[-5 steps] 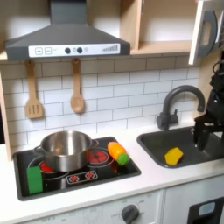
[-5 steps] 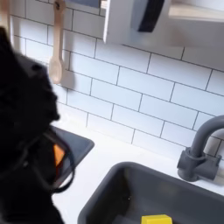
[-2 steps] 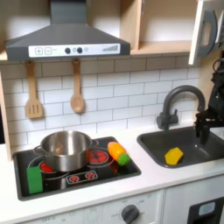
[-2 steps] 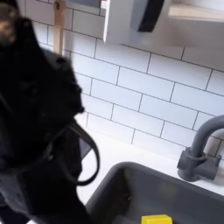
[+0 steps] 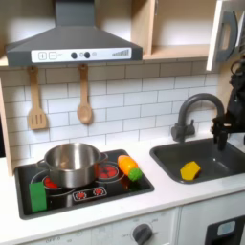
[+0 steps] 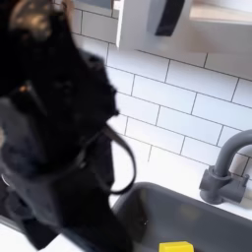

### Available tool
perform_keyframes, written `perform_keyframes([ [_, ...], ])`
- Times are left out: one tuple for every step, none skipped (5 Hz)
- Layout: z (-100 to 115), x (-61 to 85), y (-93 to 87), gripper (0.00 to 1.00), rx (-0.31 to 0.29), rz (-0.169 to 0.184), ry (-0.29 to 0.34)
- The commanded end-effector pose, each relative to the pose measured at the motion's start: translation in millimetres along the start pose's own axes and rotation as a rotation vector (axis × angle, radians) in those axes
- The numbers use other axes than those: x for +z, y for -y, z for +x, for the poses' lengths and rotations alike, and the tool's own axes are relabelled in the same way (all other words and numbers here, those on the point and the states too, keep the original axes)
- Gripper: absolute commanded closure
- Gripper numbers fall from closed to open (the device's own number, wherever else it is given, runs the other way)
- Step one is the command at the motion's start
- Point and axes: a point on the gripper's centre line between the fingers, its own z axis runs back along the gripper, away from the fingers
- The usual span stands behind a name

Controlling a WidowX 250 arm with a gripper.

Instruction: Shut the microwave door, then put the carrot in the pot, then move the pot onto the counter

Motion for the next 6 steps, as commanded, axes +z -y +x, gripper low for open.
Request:
perform_keyframes([
  [23, 0.8, 1.3, 0.00, -0.030, -0.012, 0.040],
  [35, 1.8, 1.7, 0.00, -0.045, -0.013, 0.060],
  [50, 6.0, 4.1, 0.00, -0.060, -0.020, 0.093],
  [61, 4.3, 4.6, 0.00, -0.071, -0.029, 0.111],
  [74, 4.4, 1.8, 0.00, -0.088, -0.029, 0.128],
  [86, 4.1, -0.6, 0.00, -0.082, -0.027, 0.132],
])
